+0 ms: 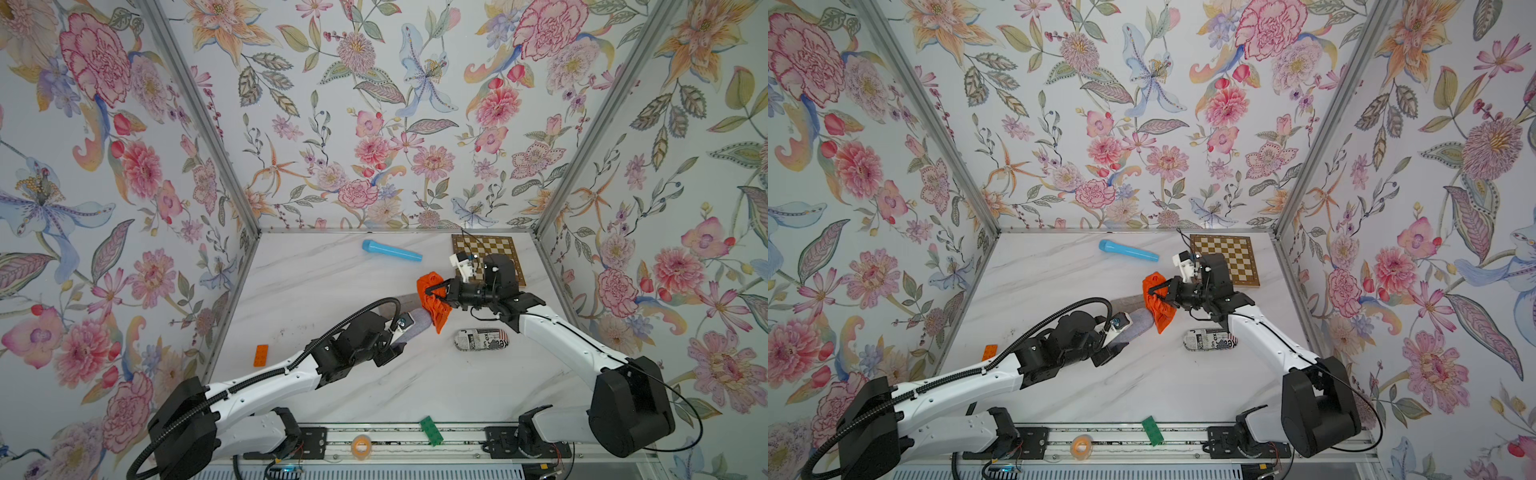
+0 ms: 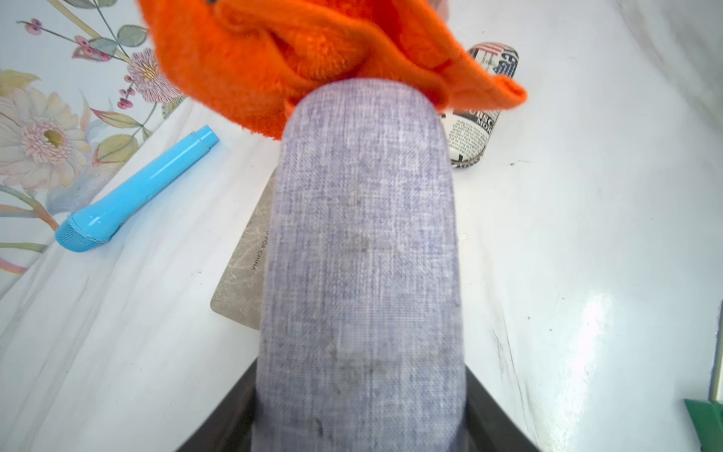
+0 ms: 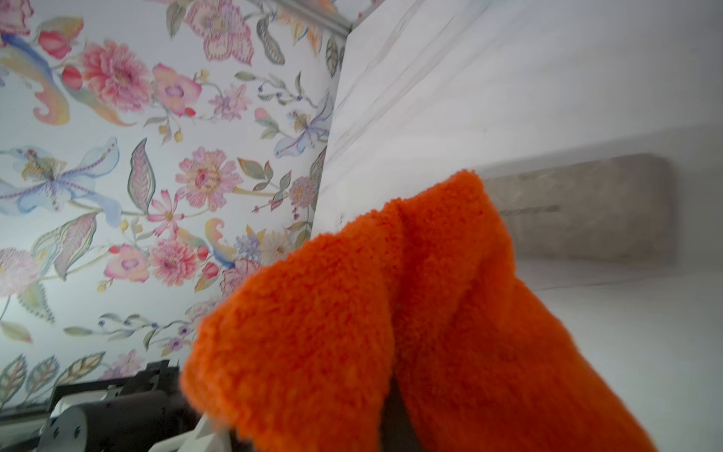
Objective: Wipe the eyeglass case
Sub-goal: Wipe the dirt from the eyeglass case.
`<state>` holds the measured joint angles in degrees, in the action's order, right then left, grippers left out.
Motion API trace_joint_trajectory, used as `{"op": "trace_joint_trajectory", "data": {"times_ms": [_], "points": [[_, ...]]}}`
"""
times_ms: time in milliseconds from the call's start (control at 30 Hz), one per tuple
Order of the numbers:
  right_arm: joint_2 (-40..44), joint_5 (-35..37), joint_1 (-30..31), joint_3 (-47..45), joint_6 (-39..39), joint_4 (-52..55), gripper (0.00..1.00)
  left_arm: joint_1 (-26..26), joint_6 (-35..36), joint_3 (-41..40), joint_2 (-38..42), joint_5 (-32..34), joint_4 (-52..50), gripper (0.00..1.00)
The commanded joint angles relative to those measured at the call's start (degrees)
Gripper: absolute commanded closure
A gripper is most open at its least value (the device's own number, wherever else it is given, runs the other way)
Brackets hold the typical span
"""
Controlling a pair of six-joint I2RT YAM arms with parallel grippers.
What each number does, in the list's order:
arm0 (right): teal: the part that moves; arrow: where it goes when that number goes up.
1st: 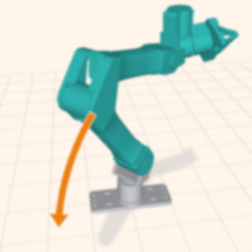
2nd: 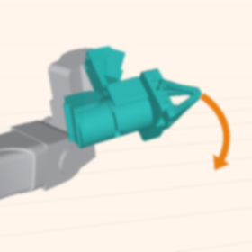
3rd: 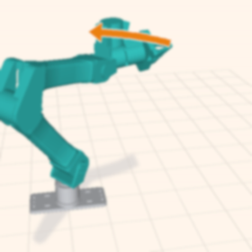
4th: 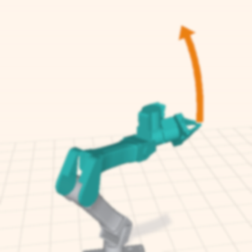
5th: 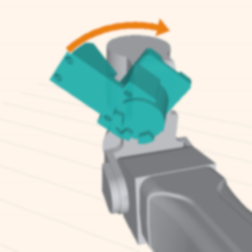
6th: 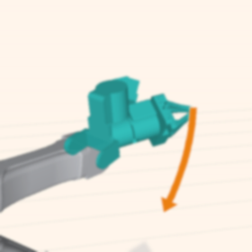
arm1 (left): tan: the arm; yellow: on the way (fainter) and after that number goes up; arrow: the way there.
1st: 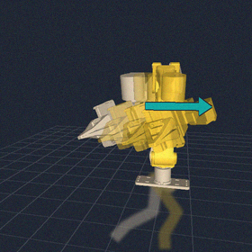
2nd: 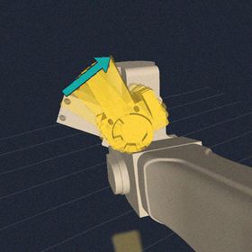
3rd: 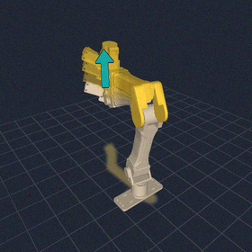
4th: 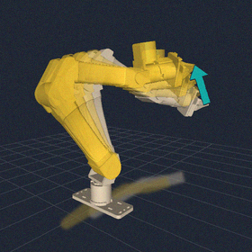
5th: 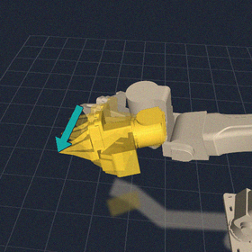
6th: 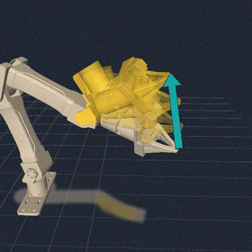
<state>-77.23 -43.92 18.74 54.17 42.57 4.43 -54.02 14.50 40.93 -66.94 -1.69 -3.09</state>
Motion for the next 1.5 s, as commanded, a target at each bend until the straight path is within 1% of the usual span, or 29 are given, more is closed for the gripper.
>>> {"op": "trace_joint_trajectory", "data": {"times_ms": [0, 33, 100, 167, 233, 300, 367, 433, 533, 600, 667, 733, 800, 867, 933, 1000, 1133, 1200, 1267, 1333, 1400, 1467], "points": [[4.1, 1.3, -2.6, 4.1, -7.6, 13.1, 1.00, -0.5, 2.1, 3.7, 2.1, -0.9, 3.7, 0.54], [4.9, 1.5, -3.3, 5.0, -8.4, 14.2, 1.00, -0.8, 3.3, 4.0, 1.9, -0.2, 2.6, 0.54], [6.0, 1.8, -4.9, 6.8, -9.2, 16.2, 1.00, -2.9, 8.2, 4.4, 1.3, 4.2, 0.4, 0.54], [6.6, 1.6, -5.6, 9.3, -9.3, 17.6, 1.00, -5.2, 14.5, 4.6, 0.1, 10.4, -1.0, 0.54], [6.3, 1.6, -4.8, 12.5, -9.3, 18.9, 1.00, -7.8, 20.9, 3.7, -1.3, 18.3, 0.8, 0.54], [5.3, 1.5, -2.4, 16.0, -9.4, 20.7, 1.00, -10.4, 28.7, 1.9, -3.0, 25.9, 5.9, 0.55], [3.7, 2.1, 1.6, 18.9, -9.6, 22.1, 1.00, -12.4, 35.8, 0.4, -4.9, 31.7, 12.2, 0.56], [2.2, 3.3, 6.2, 19.5, -8.6, 21.2, 1.00, -13.4, 40.8, -0.2, -5.9, 34.0, 17.8, 0.56], [-0.3, 2.1, 12.2, 15.6, -4.2, 15.2, 1.00, -14.2, 45.6, -0.5, -7.3, 35.8, 25.3, 0.56], [-1.1, 1.4, 14.6, 11.7, -1.7, 11.8, 1.00, -14.2, 46.9, -0.6, -8.0, 37.2, 27.9, 0.56], [-0.5, 1.5, 14.4, 7.8, -1.3, 11.4, 1.00, -14.1, 46.7, -1.1, -7.6, 37.9, 29.2, 0.56], [0.8, 1.4, 12.1, 4.2, -2.8, 13.3, 1.00, -14.1, 46.1, -1.9, -6.0, 37.5, 28.9, 0.55], [2.1, -0.1, 7.4, 1.2, -3.4, 14.7, 1.00, -14.1, 45.7, -2.6, -4.5, 37.3, 28.5, 0.55], [3.1, -1.4, 5.3, 0.4, -3.9, 15.8, 1.00, -13.7, 44.8, -2.3, -3.7, 37.3, 26.7, 0.55], [2.6, -1.2, 6.7, 2.8, -5.2, 18.0, 1.00, -13.7, 44.0, -2.3, -3.5, 37.1, 26.4, 0.55], [1.2, -0.6, 9.6, 4.8, -4.9, 17.6, 1.00, -13.2, 43.1, -2.1, -3.6, 36.4, 26.6, 0.55], [-2.5, -1.6, 16.3, 4.7, 0.2, 9.8, 1.00, -13.1, 43.2, -1.5, -4.9, 36.4, 28.7, 0.55], [-3.6, -2.4, 17.1, 4.5, 0.3, 9.0, 1.00, -13.1, 43.2, -1.5, -5.0, 36.2, 28.8, 0.54], [-3.4, -2.3, 15.5, 4.8, -3.2, 14.0, 1.00, -12.9, 43.1, -1.9, -4.4, 36.4, 28.2, 0.54], [-1.4, -1.6, 11.5, 4.0, -6.5, 19.1, 1.00, -12.8, 42.3, -1.9, -3.2, 36.5, 27.1, 0.54], [0.7, -1.9, 7.4, 2.5, -7.5, 21.0, 1.00, -12.7, 41.3, -1.5, -2.0, 35.5, 25.1, 0.54], [1.3, -2.3, 6.3, 2.6, -7.7, 21.4, 1.00, -12.7, 41.6, -1.4, -1.9, 35.4, 25.3, 0.54]]}}
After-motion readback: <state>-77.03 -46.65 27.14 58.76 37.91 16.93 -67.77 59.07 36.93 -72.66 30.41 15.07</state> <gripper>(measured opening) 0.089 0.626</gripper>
